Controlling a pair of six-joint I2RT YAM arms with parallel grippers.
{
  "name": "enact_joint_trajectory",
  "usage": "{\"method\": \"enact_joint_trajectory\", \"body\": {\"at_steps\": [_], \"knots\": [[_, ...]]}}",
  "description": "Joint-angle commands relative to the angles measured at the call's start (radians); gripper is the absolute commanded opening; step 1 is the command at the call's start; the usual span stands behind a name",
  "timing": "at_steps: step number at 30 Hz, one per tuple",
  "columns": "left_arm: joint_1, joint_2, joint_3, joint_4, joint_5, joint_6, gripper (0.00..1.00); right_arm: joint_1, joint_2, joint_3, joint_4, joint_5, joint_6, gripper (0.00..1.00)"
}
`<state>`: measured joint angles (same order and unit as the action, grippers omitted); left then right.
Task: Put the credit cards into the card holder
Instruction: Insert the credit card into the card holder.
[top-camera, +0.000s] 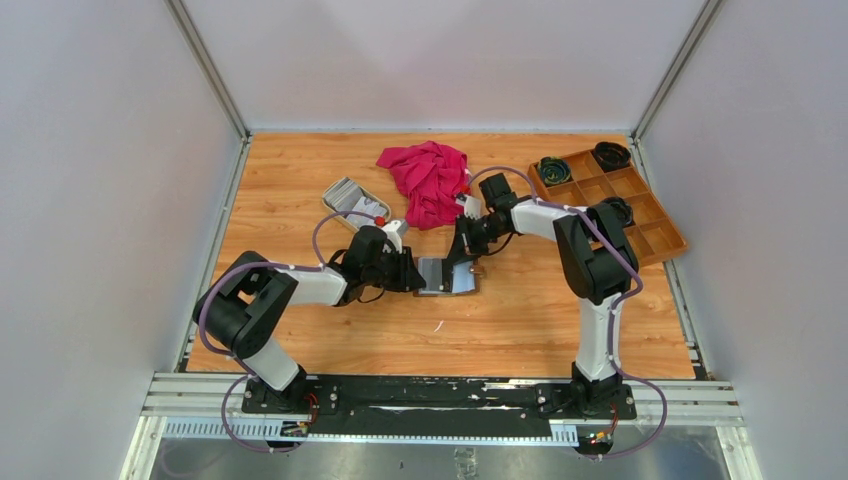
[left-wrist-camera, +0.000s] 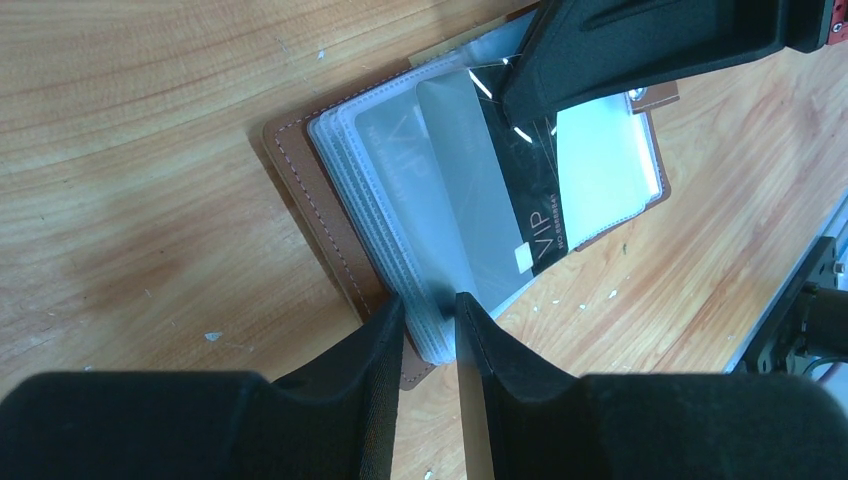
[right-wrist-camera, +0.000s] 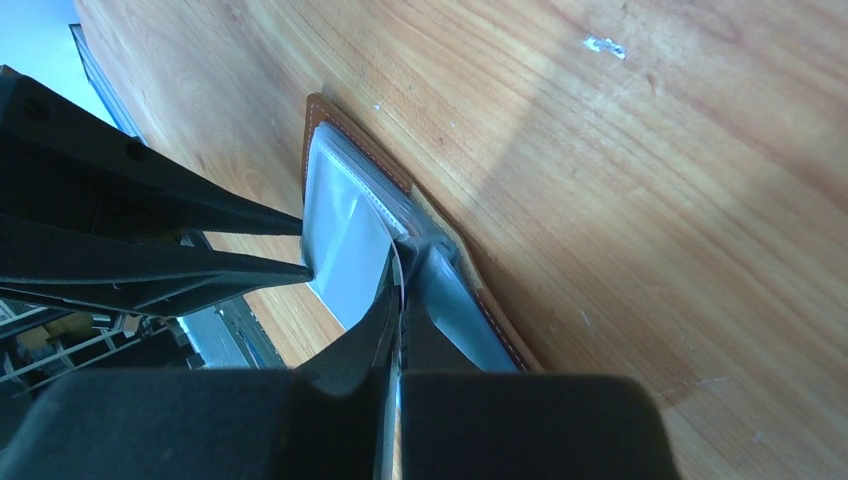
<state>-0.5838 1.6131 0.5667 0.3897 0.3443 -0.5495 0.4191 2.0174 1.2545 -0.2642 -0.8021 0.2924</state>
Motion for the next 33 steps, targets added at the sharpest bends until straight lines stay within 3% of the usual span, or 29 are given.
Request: {"method": "enact_joint_trajectory", "body": {"at_steps": [1,19,33], "knots": [[-0.009,0.046,0.001,-0.051,0.0,0.021,0.3,0.039,0.054,0.003,-0.045,0.019,-0.012,0.0],[-0.01,0.042,0.009,-0.051,0.0,0.008,0.33,0.041,0.071,0.034,-0.051,-0.012,-0.051,0.0],[-0.01,0.028,0.016,-0.051,-0.002,0.002,0.37,0.043,0.082,0.068,-0.1,-0.026,-0.099,0.06]]}}
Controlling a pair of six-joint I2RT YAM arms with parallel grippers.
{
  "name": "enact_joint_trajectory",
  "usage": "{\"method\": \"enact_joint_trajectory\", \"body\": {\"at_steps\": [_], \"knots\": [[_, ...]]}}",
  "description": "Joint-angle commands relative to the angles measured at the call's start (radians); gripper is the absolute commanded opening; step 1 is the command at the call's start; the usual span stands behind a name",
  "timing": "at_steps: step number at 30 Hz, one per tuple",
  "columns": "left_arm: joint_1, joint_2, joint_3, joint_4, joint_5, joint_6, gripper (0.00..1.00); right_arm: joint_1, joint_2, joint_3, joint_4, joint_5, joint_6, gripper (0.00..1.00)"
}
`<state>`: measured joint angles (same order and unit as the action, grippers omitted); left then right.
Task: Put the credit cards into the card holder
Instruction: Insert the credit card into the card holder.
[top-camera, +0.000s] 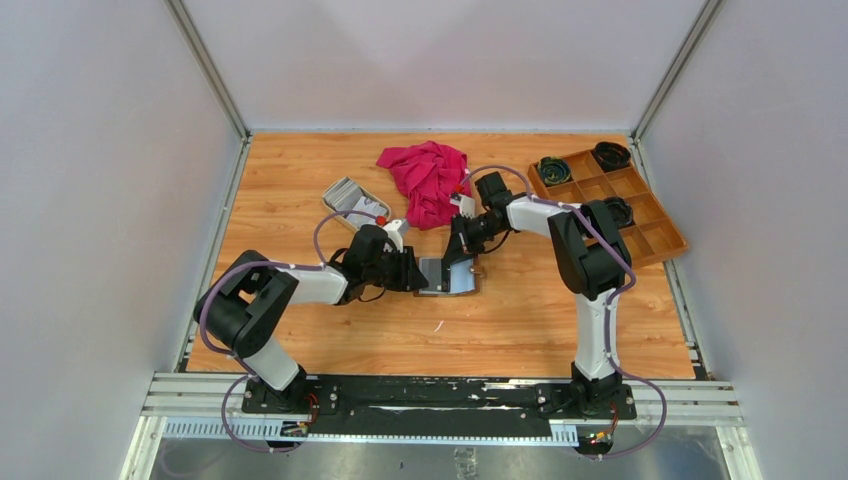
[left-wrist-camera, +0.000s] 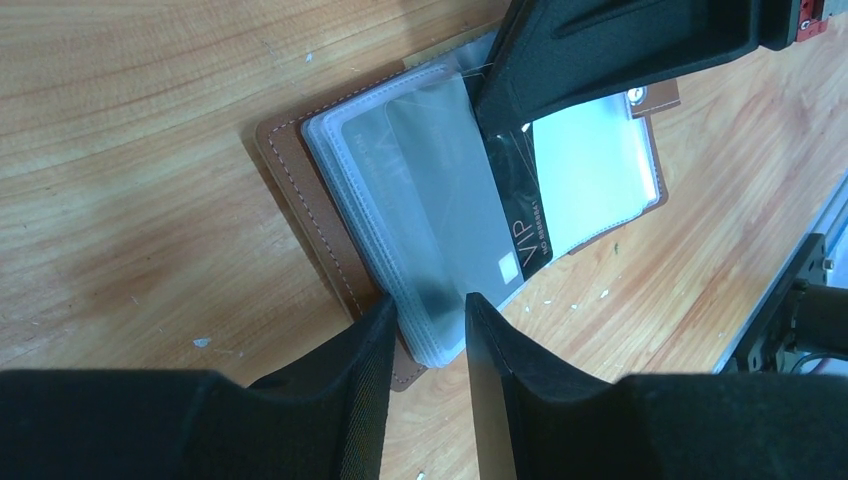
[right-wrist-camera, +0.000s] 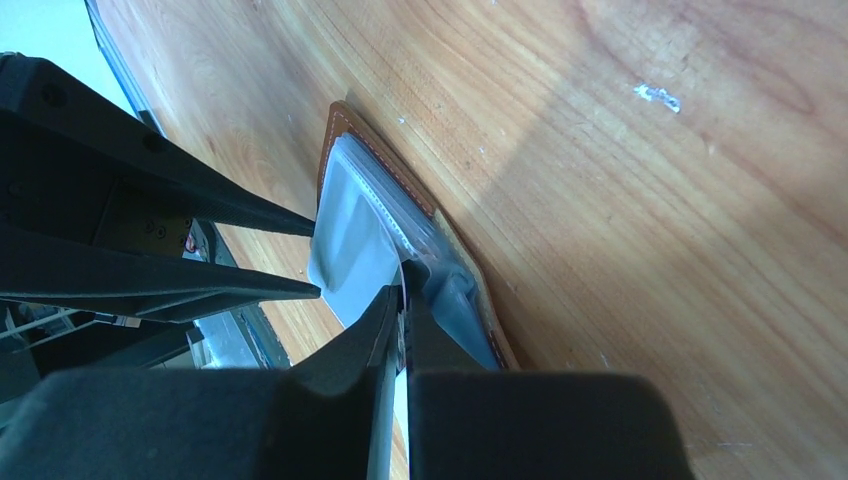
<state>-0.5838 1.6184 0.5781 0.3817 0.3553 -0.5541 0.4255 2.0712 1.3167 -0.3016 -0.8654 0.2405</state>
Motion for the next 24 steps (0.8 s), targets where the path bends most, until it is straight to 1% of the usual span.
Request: {"method": "enact_joint_trajectory", "body": {"at_steps": [1,8,13,18,24], "knots": [[-0.009,0.017,0.0,-0.044,-0.016,0.006,0.38,0.036,0.024,0.008,-0.066,0.04,-0.053,0.08],[-0.01,-0.004,-0.012,-0.044,-0.028,0.005,0.39,0.036,0.014,0.012,-0.08,0.049,-0.077,0.18],[-0.01,-0.072,-0.037,-0.044,-0.069,-0.002,0.41,0.036,0.013,0.014,-0.083,0.049,-0.085,0.26],[-0.009,-0.159,-0.066,-0.046,-0.109,0.0,0.48,0.035,0.015,0.015,-0.085,0.047,-0.086,0.29],[-0.01,-0.238,-0.088,-0.07,-0.142,-0.002,0.5,0.035,0.015,0.016,-0.085,0.046,-0.087,0.3]]}}
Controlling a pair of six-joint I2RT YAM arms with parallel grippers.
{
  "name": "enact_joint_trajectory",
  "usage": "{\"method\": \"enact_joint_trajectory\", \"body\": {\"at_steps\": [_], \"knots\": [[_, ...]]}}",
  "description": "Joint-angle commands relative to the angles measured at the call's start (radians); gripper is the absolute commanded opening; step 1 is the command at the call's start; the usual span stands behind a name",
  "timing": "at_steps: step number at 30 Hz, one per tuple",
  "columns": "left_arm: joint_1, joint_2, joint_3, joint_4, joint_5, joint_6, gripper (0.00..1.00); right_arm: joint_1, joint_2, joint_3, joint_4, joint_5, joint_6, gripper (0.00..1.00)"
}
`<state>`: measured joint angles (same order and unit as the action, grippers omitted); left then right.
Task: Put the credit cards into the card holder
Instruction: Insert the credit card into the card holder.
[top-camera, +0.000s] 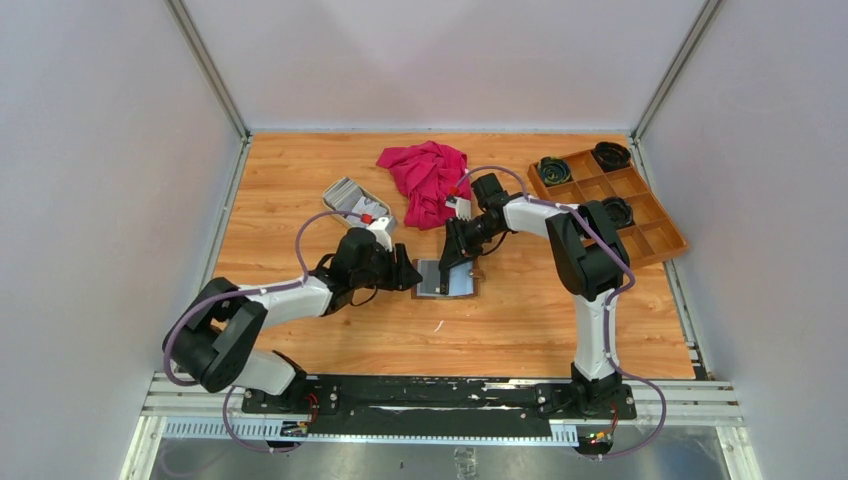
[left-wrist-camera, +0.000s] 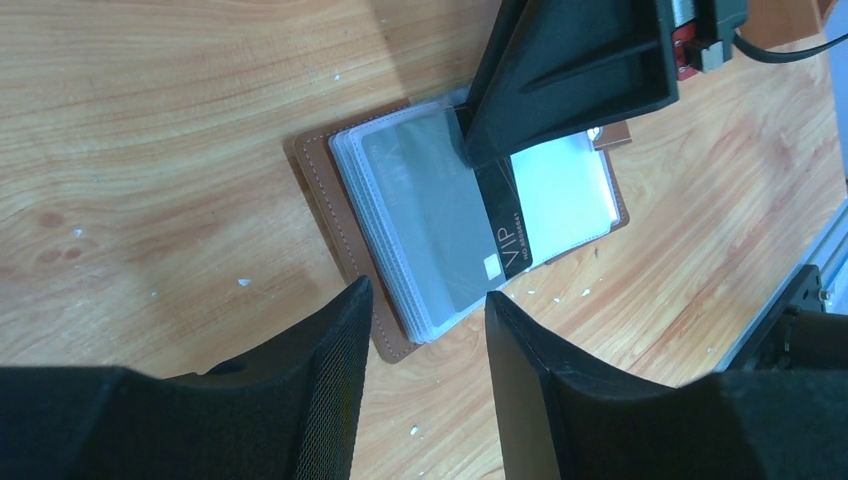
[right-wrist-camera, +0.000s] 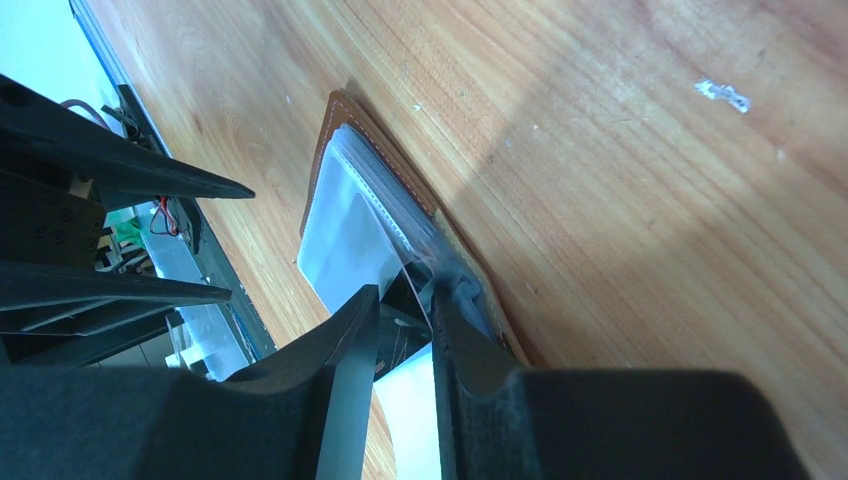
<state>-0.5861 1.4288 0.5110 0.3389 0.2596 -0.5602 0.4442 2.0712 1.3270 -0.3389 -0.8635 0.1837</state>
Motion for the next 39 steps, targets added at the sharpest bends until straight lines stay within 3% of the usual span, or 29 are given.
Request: {"method": "enact_joint_trajectory", "body": {"at_steps": [1,10,15,30,39], "knots": [[-0.008,-0.064,-0.025,-0.036,-0.05,0.002,0.5,0.016,0.015,0.006,-0.048,0.044,-0.031,0.3],[-0.015,-0.207,-0.031,-0.071,-0.023,-0.043,0.5,0.016,0.015,0.007,-0.049,0.04,-0.029,0.31],[-0.086,-0.198,0.012,-0.07,-0.031,-0.086,0.47,0.017,0.018,0.008,-0.049,0.041,-0.03,0.32],[-0.302,0.129,0.242,-0.069,-0.213,-0.134,0.43,0.016,0.012,0.008,-0.049,0.037,-0.025,0.32],[-0.352,0.194,0.269,-0.067,-0.365,-0.163,0.45,0.016,0.01,0.008,-0.049,0.033,-0.022,0.32]]}}
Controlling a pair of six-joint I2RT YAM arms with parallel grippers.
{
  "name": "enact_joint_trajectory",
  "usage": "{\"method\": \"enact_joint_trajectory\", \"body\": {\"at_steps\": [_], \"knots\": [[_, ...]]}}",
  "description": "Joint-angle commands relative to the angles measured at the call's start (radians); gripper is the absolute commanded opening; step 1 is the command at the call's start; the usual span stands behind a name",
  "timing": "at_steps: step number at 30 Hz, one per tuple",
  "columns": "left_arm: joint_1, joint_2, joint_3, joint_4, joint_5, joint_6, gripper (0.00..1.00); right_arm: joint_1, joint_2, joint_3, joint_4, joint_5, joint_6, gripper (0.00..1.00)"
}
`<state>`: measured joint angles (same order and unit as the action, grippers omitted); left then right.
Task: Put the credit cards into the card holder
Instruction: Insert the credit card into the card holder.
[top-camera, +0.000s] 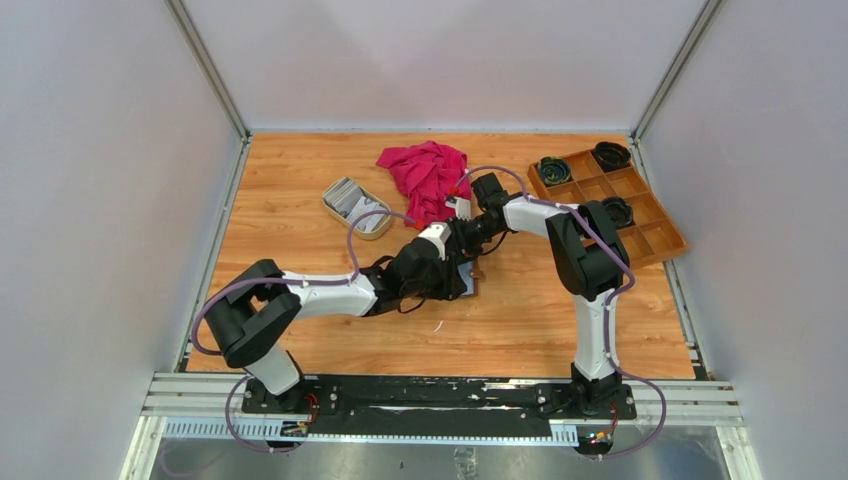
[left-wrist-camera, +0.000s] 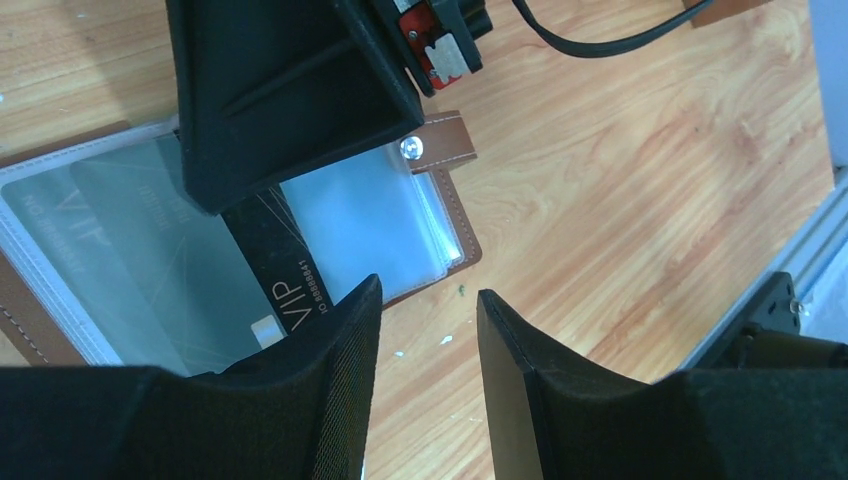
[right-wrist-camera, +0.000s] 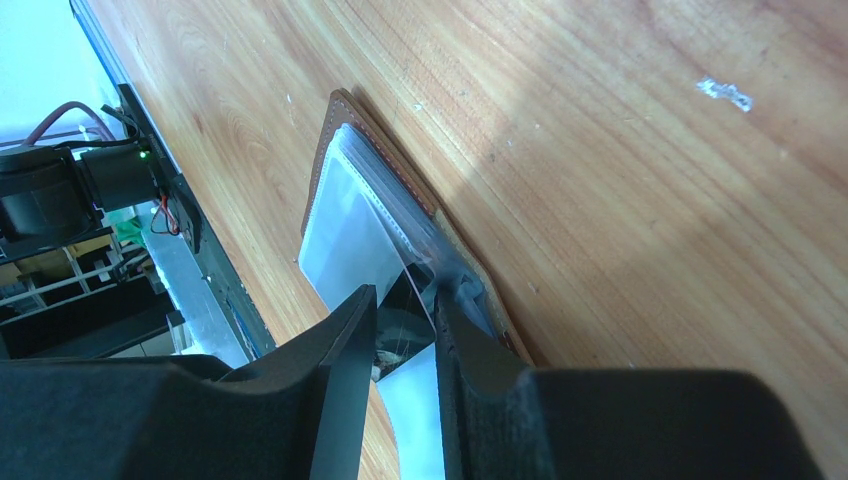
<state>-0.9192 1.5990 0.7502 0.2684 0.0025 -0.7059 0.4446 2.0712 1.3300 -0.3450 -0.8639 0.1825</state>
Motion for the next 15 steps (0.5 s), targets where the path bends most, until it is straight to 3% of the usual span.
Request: {"method": "enact_joint_trajectory", "body": {"at_steps": [1,15], "knots": [[-0.02,0.034,0.034,0.003,-0.116,-0.021,0.45,0.016,0.012,0.003,-0.043,0.034,-0.02,0.32],[-0.028,0.137,0.074,0.002,-0.209,-0.075,0.48,0.016,0.01,0.003,-0.043,0.035,-0.019,0.32]]}}
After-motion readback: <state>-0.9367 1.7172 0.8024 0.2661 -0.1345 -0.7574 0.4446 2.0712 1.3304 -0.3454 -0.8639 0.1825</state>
